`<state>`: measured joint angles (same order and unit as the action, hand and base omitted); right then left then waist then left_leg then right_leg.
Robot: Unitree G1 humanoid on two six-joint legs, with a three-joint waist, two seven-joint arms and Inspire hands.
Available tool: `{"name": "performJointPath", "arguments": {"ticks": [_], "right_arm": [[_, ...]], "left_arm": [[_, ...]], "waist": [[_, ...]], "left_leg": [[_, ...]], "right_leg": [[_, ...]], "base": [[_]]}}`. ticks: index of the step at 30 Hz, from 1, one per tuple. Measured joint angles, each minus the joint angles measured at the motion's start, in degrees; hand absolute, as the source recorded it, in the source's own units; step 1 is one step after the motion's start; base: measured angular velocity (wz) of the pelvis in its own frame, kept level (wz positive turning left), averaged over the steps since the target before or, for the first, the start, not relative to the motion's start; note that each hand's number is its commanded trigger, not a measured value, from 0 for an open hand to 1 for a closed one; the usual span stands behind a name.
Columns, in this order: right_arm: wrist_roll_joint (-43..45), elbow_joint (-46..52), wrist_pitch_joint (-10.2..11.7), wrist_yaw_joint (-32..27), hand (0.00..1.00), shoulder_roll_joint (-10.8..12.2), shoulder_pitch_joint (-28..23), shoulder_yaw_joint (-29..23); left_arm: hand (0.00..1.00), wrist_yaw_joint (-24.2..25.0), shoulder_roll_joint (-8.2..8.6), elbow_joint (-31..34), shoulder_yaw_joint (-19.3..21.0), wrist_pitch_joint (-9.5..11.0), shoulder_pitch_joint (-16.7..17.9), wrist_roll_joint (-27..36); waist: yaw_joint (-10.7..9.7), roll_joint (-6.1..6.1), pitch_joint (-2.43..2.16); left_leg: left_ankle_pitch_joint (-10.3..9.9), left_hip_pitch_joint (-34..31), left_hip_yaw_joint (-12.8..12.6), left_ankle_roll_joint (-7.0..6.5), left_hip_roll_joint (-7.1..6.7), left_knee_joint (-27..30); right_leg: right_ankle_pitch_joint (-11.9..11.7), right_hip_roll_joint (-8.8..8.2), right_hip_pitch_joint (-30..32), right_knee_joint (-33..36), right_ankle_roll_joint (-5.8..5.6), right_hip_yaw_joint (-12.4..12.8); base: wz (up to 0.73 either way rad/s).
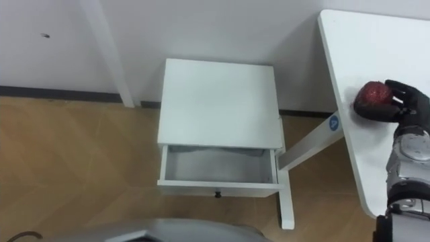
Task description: Put apple and close drawer
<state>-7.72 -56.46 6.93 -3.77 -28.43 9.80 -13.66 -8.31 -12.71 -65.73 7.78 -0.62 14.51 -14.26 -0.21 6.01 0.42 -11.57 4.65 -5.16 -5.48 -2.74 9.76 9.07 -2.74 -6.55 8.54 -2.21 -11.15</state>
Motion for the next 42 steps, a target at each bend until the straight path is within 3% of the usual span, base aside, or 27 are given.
{"name": "performJointPath", "arguments": {"ticks": [12,18,21,25,29,32,42], "right_arm": [[2.26,2.44,1.38,-0.08,1.0,1.38,-0.08,1.52],[9.5,14.96,-0.55,2.04,1.0,2.23,-1.24,10.48],[13.8,24.84,-0.88,3.71,1.0,4.49,-5.28,14.58],[19.73,35.51,-1.39,6.76,1.0,7.34,-7.82,21.61],[20.68,37.57,-1.53,8.81,1.0,9.75,-7.83,25.61],[21.34,37.58,-1.65,10.56,1.0,10.17,-7.86,28.24],[24.33,37.56,-3.35,13.21,1.0,11.55,-8.06,29.29]], "left_arm": [[0.0,0.5,-0.04,-0.78,-0.05,1.05,-1.78,-1.16],[0.0,0.73,-0.05,-0.87,-2.57,1.03,-3.64,-1.1],[0.0,1.22,0.06,-0.74,-3.63,1.02,-4.45,-1.1],[0.0,1.26,0.15,-0.79,-5.18,0.9,-5.1,-1.09],[0.0,1.37,0.33,-0.71,-6.83,0.87,-5.08,-1.13],[0.0,1.62,0.34,-0.58,-7.01,0.86,-5.4,-1.13],[0.0,2.51,0.33,1.78,-7.45,0.34,-5.96,-1.05]], "waist": [[0.6,-0.33,0.0],[2.01,-1.12,-0.16],[3.69,-1.83,-0.39],[5.41,-2.25,-0.28],[6.2,-2.13,-0.33],[6.66,-2.25,-0.25],[6.66,-2.01,-0.25]], "left_leg": [[0.0,-0.31,-0.14,0.0,-0.02,0.51],[0.0,-1.01,-0.39,0.01,-0.02,0.9],[0.02,-1.03,-0.22,0.04,0.03,0.79],[0.03,-1.32,0.05,0.05,0.02,0.63],[0.03,-2.1,0.75,0.04,-0.1,0.94],[0.03,-2.21,0.86,0.04,-0.11,0.93],[0.03,-3.24,1.59,0.04,-0.13,1.07]], "right_leg": [[-0.02,-0.02,-0.29,0.08,0.03,-0.03],[-0.1,-0.03,0.54,0.14,0.15,0.05],[-0.09,-0.02,0.92,0.1,0.15,0.27],[-0.09,-0.01,1.04,0.08,0.15,-0.07],[-0.09,-0.11,1.04,0.08,0.14,-0.04],[-0.09,-0.12,1.03,0.08,0.14,-0.21],[-0.09,-0.03,1.58,0.08,0.13,-0.74]], "base": [[0.0],[-0.04],[0.05],[0.06],[0.11],[0.0],[0.02]]}}
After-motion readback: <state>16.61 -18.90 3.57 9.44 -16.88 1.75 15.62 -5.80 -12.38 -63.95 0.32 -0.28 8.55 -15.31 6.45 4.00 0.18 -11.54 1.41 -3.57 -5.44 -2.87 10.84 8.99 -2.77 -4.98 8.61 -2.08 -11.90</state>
